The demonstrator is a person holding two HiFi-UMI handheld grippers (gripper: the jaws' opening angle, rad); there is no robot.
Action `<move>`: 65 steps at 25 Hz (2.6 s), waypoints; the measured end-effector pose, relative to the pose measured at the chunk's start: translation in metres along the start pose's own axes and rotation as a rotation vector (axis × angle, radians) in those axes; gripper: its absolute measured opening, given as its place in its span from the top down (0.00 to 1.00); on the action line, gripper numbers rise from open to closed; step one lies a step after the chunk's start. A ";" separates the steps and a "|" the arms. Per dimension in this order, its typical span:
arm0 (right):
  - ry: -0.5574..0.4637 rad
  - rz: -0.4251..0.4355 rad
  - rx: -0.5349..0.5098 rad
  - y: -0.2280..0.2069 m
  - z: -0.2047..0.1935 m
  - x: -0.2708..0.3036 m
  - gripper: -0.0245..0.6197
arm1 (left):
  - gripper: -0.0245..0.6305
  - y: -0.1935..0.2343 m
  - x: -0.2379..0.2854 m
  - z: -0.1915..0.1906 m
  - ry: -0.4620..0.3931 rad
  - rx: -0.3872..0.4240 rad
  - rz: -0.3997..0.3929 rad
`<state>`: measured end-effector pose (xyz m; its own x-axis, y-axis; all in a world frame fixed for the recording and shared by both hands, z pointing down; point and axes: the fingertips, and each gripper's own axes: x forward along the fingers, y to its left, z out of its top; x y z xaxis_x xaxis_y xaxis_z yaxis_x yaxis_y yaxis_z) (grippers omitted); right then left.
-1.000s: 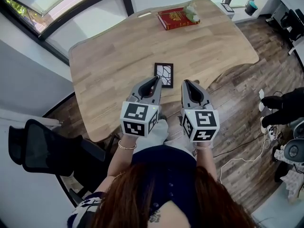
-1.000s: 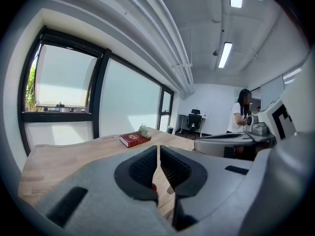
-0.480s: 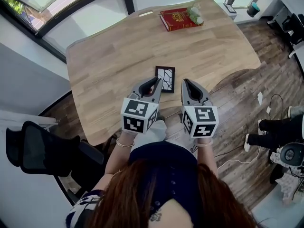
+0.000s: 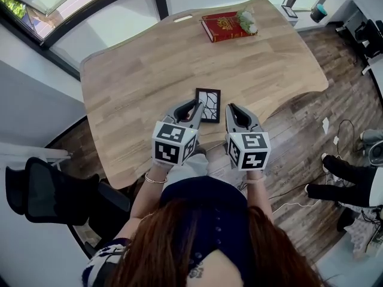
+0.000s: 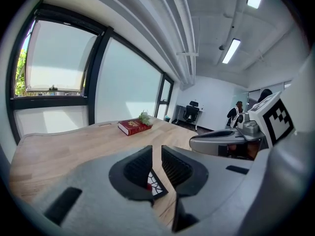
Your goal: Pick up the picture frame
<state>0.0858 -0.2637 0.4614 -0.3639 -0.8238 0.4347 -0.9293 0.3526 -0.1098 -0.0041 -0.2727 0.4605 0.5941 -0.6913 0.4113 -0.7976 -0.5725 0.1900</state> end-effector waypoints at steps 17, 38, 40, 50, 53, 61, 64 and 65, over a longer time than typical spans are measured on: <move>0.153 0.024 0.031 -0.009 -0.046 0.056 0.87 | 0.77 0.039 0.040 -0.051 0.159 -0.089 -0.020; 0.334 0.028 0.056 -0.024 -0.108 0.109 0.79 | 0.74 0.065 0.097 -0.141 0.410 -0.198 -0.037; 0.354 0.027 0.061 -0.027 -0.116 0.114 0.79 | 0.73 0.066 0.100 -0.147 0.425 -0.207 -0.039; 0.446 0.026 0.091 -0.034 -0.150 0.128 0.78 | 0.73 0.075 0.108 -0.174 0.512 -0.250 -0.023; 0.467 0.029 0.108 -0.035 -0.157 0.130 0.78 | 0.73 0.075 0.109 -0.179 0.523 -0.276 -0.024; 0.506 0.032 0.158 -0.036 -0.173 0.136 0.77 | 0.73 0.077 0.112 -0.194 0.551 -0.310 -0.021; 0.518 0.035 0.176 -0.035 -0.178 0.137 0.76 | 0.73 0.079 0.112 -0.197 0.552 -0.317 -0.011; 0.521 0.037 0.181 -0.034 -0.180 0.138 0.76 | 0.73 0.079 0.112 -0.197 0.550 -0.316 -0.009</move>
<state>0.0790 -0.3092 0.6859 -0.3597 -0.4671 0.8077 -0.9293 0.2567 -0.2654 -0.0209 -0.3083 0.6975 0.5275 -0.3115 0.7904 -0.8350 -0.3614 0.4148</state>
